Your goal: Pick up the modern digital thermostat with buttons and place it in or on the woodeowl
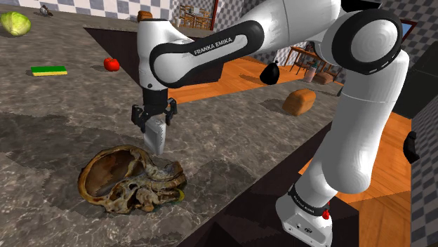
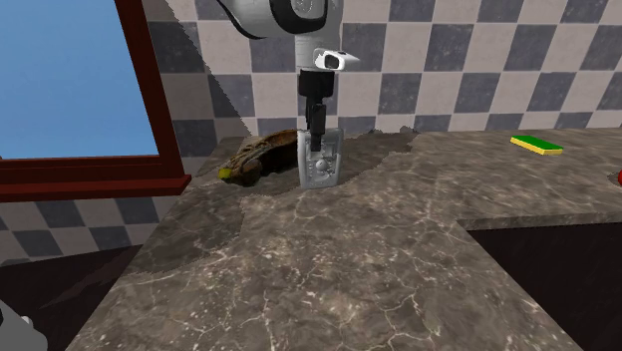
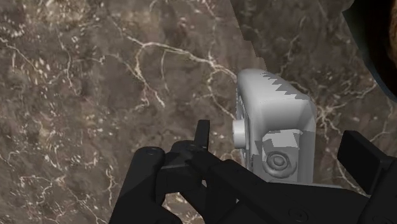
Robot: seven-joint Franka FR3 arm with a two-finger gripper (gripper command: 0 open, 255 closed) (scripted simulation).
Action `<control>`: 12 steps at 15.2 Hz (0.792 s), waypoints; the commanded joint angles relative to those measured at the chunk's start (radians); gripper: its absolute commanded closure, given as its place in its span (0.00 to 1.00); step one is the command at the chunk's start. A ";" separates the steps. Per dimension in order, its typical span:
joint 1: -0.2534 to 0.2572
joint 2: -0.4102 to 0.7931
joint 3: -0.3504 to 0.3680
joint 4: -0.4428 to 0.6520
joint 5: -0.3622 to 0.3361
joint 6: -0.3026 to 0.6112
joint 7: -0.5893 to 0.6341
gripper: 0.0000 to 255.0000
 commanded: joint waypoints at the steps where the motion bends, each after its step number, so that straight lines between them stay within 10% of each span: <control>1: 0.000 0.000 0.000 0.000 0.000 0.000 0.000 1.00; 12: -0.001 -0.012 0.002 0.012 0.005 -0.023 -0.003 1.00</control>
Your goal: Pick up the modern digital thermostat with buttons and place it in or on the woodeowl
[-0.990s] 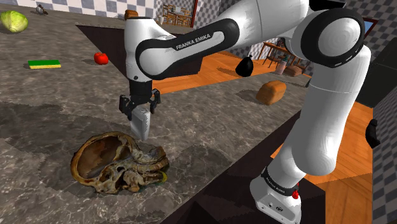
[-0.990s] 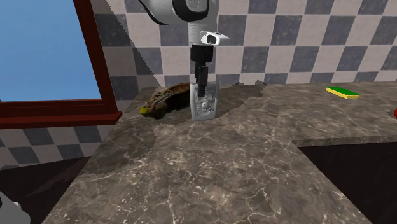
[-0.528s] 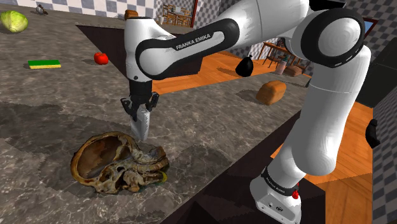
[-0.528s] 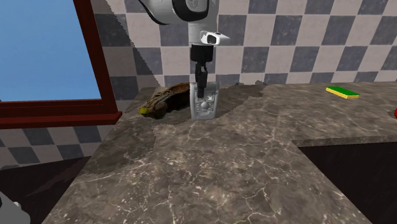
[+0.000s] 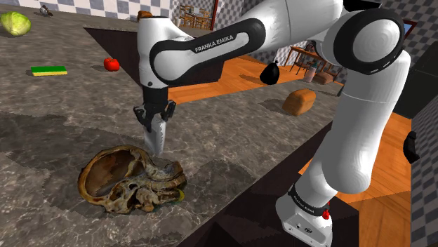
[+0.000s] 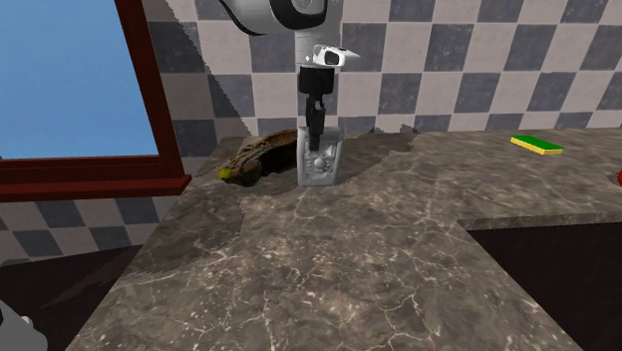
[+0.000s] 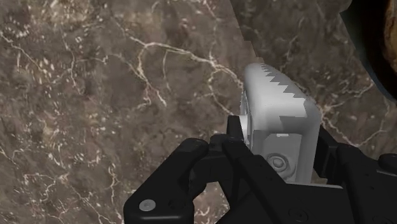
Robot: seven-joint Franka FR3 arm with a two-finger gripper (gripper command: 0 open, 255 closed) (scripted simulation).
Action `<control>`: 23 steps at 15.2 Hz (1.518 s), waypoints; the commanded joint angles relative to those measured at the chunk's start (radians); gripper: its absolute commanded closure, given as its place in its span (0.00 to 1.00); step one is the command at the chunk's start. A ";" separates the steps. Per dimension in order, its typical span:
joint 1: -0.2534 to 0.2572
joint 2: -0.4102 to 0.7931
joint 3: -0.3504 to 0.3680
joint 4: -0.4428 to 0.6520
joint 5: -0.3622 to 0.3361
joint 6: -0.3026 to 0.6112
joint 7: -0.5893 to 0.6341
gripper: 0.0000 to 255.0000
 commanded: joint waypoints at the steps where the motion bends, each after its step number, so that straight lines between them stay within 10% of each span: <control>1: 0.000 -0.008 0.001 0.014 0.003 -0.021 -0.001 1.00; 23: -0.004 -0.081 0.009 0.220 0.031 -0.296 -0.016 1.00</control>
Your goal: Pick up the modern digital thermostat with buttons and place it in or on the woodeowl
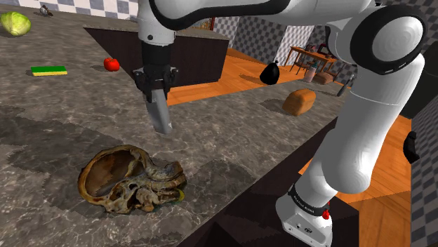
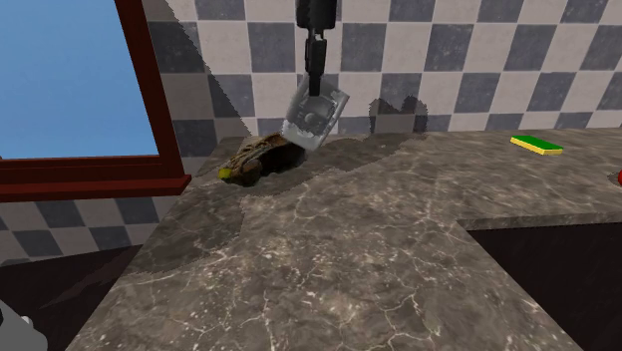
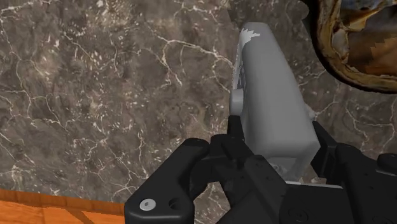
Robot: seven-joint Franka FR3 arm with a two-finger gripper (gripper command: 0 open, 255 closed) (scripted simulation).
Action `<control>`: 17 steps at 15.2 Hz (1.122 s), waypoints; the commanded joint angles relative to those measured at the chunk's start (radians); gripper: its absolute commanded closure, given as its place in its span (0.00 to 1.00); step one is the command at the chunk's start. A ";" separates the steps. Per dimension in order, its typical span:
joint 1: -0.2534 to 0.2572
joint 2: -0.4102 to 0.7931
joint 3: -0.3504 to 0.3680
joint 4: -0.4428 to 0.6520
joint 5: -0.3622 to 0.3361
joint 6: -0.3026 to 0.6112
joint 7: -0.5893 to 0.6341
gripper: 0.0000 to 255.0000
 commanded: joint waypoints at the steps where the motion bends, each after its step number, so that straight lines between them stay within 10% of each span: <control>1: 0.001 0.001 0.000 0.027 0.000 -0.025 0.000 1.00; 17: 0.107 -0.109 0.091 0.036 0.037 -0.137 0.191 1.00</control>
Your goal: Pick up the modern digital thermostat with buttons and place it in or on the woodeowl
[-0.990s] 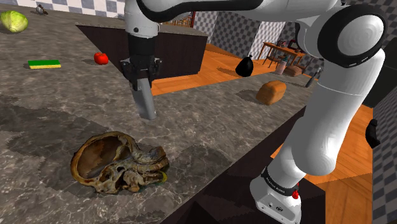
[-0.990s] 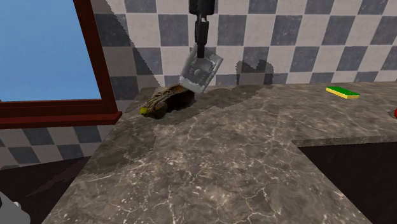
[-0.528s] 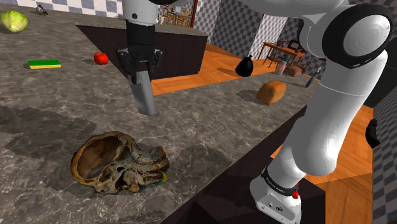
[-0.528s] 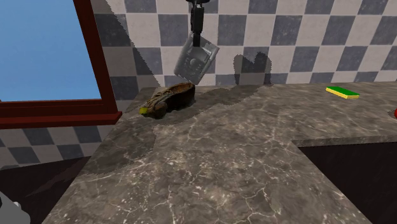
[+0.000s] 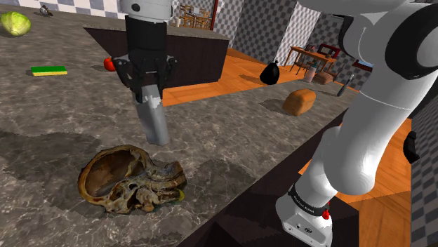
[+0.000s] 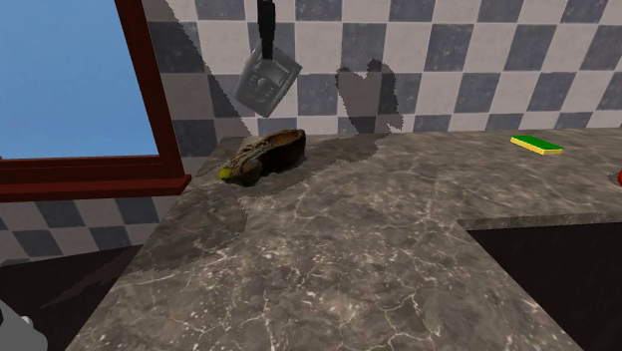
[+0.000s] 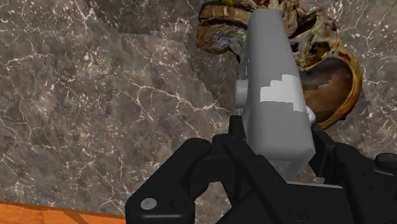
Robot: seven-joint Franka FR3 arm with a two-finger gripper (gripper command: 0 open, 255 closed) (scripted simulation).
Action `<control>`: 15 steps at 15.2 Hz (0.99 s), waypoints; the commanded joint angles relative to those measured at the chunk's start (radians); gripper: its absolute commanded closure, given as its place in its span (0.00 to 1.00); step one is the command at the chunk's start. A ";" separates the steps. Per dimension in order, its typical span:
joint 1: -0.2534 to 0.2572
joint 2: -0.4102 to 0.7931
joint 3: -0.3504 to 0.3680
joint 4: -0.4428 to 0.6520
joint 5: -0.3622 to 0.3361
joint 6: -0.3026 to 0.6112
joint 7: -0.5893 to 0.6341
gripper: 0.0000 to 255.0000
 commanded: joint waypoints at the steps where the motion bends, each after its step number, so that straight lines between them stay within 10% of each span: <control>1: 0.019 -0.018 0.017 -0.011 0.007 -0.005 0.036 1.00; 8: 0.062 -0.030 0.056 -0.013 0.013 -0.011 0.117 1.00; 9: 0.062 -0.030 0.056 -0.013 0.013 -0.011 0.117 0.00; 15: 0.041 0.006 0.066 -0.171 0.115 0.167 -0.353 0.00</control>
